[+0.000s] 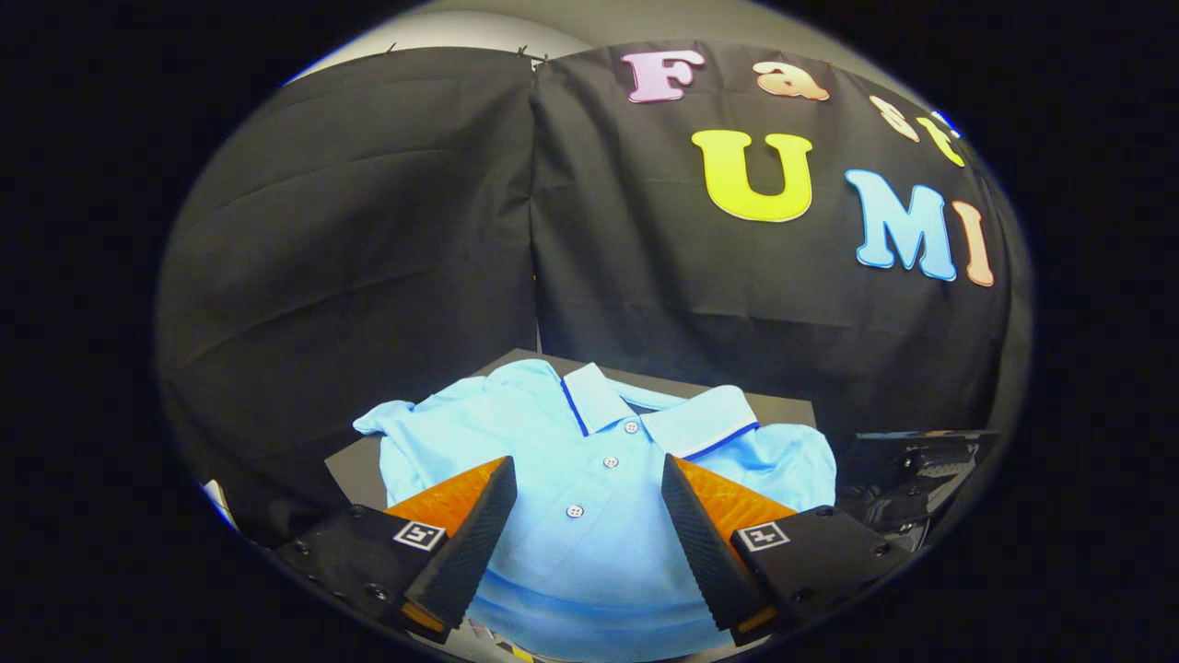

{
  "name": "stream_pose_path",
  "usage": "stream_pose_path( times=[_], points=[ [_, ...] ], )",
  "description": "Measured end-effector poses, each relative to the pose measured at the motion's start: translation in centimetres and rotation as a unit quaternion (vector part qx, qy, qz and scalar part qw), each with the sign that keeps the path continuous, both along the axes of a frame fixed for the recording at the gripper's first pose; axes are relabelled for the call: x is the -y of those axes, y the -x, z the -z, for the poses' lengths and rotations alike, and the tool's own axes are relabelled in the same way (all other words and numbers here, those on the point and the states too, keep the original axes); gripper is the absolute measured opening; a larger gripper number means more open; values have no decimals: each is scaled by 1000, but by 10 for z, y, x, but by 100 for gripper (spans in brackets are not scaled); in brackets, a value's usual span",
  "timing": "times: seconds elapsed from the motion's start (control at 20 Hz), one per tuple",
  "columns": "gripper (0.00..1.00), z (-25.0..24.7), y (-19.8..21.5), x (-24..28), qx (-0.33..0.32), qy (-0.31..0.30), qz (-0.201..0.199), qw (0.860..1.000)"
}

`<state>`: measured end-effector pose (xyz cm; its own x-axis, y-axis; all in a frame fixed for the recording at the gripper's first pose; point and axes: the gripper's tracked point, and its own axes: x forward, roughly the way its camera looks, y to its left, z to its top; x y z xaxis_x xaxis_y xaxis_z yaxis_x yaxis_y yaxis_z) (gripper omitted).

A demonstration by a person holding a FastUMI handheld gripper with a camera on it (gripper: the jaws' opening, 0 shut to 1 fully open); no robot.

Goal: Put the clothes into the washing machine and then close the washing machine lid.

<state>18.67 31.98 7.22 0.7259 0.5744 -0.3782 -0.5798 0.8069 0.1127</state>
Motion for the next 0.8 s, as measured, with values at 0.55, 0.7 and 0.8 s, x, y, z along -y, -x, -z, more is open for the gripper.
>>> stream_pose_path(
  times=[0.55,0.7,0.8],
  points=[
    [99,30,-9,-10,-58,45,-30,997],
    [99,31,-8,-9,-65,48,-31,996],
    [97,33,-10,-10,-61,50,-31,996]
  ],
)
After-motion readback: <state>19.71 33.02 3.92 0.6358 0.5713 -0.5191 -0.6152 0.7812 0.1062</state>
